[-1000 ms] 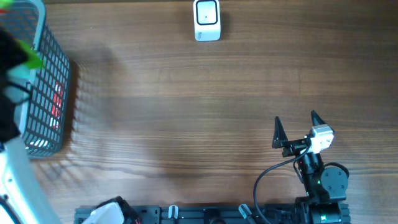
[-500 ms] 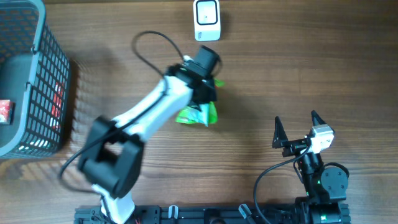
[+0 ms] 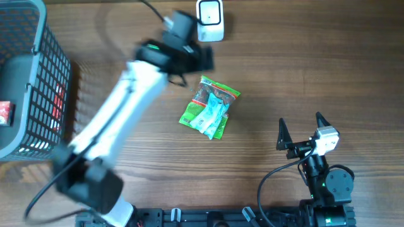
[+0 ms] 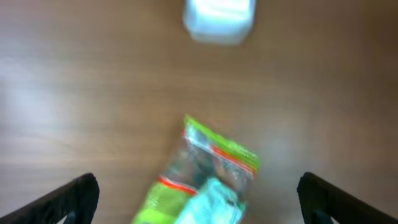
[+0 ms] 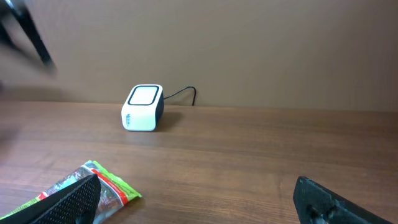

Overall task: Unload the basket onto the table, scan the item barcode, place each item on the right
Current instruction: 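Carry the bags out with the left gripper and drop them mid-table, then reach the left gripper back into the basket and grasp the red box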

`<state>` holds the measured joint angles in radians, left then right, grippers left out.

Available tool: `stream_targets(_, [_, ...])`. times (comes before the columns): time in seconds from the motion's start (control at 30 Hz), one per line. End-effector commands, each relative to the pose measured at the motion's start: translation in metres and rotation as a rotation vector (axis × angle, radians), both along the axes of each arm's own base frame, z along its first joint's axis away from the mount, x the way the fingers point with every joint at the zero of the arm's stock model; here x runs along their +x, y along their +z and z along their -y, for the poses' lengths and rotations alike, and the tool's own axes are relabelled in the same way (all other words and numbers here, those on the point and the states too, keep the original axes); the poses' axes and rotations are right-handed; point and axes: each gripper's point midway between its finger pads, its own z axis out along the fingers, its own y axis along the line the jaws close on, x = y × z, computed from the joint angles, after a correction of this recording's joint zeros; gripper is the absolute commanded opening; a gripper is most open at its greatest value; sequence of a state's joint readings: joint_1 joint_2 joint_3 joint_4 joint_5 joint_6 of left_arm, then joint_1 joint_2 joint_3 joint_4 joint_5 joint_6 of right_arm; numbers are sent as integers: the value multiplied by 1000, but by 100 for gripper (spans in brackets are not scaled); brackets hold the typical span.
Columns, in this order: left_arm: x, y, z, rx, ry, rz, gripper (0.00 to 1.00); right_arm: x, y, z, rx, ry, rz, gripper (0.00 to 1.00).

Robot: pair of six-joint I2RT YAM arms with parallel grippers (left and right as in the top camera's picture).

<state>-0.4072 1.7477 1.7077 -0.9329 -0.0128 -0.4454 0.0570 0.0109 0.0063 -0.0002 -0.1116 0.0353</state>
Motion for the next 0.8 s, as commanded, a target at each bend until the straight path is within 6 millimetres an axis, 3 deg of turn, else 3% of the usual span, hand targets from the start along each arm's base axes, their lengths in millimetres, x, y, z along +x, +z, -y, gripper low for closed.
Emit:
stream_targets(0.0, [14,113,-146,10,305,247,100,0,2,2,-8,-10,13,100])
stream_targets(0.03, [6,127,-212,27,460,282,100,0,2,2,-8,-10,13,100])
stream_targets(0.07, [-3,130,-255,42,564,287,100,0,2,2,-8,-10,13,100])
stream_targets(0.1, [-18,130,-311,62,699,282,100,0,2,2,-8,-10,13,100])
stream_targets(0.17, [-48,113,-396,133,862,230,100,0,2,2,-8,-10,13,100])
stream_targets(0.27, [-84,68,-462,185,958,70,100,0,2,2,-8,-10,13,100])
stream_targets(0.4, [-105,-3,-497,135,1033,-150,100,0,2,2,-8,-10,13,100])
stream_targets(0.5, [-96,-57,-513,111,1032,-249,100,0,2,2,-8,-10,13,100])
stream_targets(0.63, [-86,-101,-534,147,1048,-298,100,0,2,2,-8,-10,13,100])
stream_targets(0.77, [-74,-156,-547,198,912,-355,100,0,2,2,-8,-10,13,100])
